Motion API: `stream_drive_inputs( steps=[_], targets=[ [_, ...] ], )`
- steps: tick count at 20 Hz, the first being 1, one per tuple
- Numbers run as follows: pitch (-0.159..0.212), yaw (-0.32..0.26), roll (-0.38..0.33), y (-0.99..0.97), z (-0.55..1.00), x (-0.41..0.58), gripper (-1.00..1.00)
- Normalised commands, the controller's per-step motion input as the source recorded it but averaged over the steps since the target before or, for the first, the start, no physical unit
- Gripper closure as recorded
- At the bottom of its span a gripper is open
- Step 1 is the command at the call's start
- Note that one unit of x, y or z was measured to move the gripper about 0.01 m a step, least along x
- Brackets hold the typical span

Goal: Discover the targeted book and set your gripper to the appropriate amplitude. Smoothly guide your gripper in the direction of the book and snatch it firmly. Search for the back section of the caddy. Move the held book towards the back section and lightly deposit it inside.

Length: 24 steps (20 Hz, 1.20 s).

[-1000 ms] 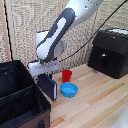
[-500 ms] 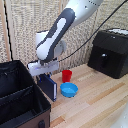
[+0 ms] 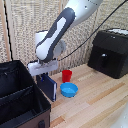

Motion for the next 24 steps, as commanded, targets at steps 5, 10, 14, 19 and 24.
stream_drive_inputs(
  steps=[5,10,14,19,24],
  targets=[
    [-0.005,-0.171,0.037,0.00,0.97,0.107,1.00],
    [0.001,-0.188,0.005,0.00,1.00,0.122,1.00],
    [0.001,-0.227,0.000,0.00,1.00,0.060,1.00],
    [-0.037,-0.259,-0.002,0.15,1.00,0.014,1.00],
    [-0.072,-0.245,0.000,0.27,0.99,0.000,1.00]
  ],
)
